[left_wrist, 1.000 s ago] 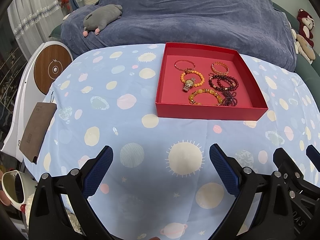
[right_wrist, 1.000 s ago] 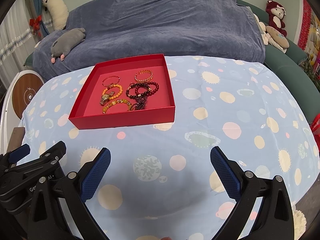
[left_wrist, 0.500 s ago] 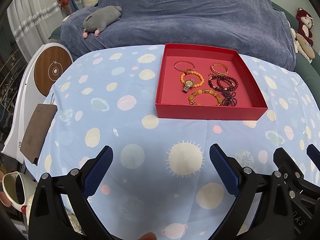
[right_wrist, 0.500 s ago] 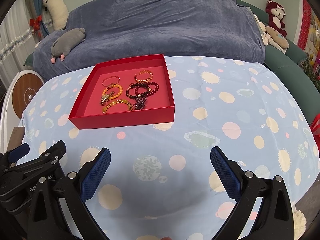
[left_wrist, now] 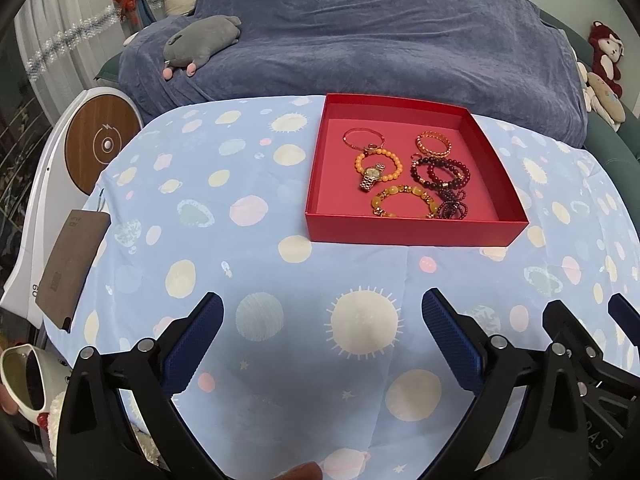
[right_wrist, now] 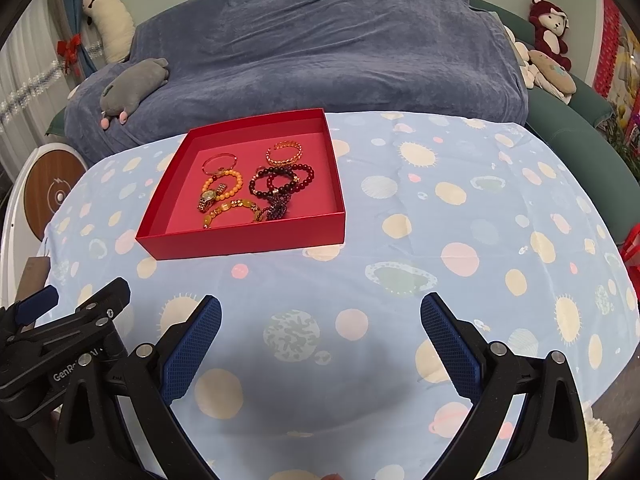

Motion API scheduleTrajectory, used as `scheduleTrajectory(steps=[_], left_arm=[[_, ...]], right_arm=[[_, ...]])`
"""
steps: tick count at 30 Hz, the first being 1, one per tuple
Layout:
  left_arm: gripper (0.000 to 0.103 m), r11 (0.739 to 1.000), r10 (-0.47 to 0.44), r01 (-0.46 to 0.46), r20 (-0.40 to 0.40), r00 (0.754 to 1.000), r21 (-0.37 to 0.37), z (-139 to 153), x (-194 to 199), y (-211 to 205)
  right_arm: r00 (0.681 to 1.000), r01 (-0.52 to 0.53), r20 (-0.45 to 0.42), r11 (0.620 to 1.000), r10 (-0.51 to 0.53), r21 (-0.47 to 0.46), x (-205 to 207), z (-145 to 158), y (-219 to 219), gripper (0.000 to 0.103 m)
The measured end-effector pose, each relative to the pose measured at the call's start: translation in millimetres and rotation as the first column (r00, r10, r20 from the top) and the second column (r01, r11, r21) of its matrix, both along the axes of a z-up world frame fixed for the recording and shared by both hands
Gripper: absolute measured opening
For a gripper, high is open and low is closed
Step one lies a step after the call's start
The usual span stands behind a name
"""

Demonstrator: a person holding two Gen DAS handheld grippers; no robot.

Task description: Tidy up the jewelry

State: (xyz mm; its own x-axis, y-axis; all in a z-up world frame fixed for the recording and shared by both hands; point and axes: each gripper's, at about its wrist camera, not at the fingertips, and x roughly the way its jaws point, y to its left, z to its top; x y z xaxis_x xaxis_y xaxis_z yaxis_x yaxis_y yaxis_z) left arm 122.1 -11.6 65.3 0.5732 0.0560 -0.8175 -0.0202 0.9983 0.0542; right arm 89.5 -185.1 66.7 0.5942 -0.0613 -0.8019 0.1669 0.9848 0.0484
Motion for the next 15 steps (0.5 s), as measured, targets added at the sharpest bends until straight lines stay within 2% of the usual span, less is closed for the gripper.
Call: scheduleTrajectory(steps=[15], left_arm=[[0.095, 1.000, -0.015, 0.015, 0.010, 1.000, 0.013, -2.1, 1.5, -0.8]], right_arm=[[1.000, -0.005, -0.004, 1.000, 0.005, -0.005, -0.6, -0.6, -0.2, 0.096]])
